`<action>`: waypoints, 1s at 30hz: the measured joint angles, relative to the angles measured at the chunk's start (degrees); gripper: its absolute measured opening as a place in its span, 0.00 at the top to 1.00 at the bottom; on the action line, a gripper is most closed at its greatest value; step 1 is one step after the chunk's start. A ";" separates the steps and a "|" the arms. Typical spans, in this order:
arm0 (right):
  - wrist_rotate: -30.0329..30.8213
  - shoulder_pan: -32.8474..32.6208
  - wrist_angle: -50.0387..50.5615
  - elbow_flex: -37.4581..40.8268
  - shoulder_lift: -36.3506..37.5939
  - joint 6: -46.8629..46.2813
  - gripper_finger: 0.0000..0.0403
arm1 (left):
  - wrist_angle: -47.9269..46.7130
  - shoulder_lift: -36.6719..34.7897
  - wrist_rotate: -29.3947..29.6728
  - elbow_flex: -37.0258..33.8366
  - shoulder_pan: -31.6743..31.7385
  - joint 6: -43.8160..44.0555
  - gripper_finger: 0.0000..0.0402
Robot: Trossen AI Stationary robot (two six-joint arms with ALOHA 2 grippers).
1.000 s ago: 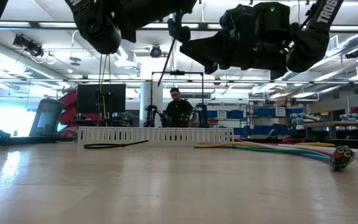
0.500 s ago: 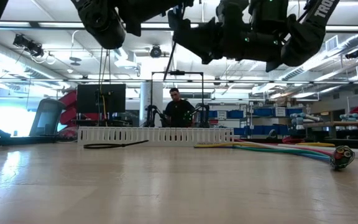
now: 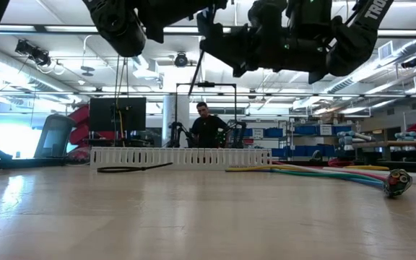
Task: Ziptie cables
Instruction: Wrap the cable wires with black zip tie
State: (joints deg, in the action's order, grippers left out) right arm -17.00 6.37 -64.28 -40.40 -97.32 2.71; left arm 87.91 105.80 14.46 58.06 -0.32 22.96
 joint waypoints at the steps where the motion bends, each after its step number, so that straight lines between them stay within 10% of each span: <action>1: -0.45 0.00 0.94 0.00 0.00 -0.60 1.00 | -0.82 0.00 0.00 0.00 0.00 0.00 0.98; 30: -1.68 0.87 15.68 6.45 6.88 -5.52 1.00 | -21.56 -0.91 -19.28 -0.22 5.99 4.32 0.98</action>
State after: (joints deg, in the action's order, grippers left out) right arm -18.68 7.24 -48.60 -33.95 -90.43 -2.81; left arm 66.36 104.90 -4.82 57.84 5.67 27.28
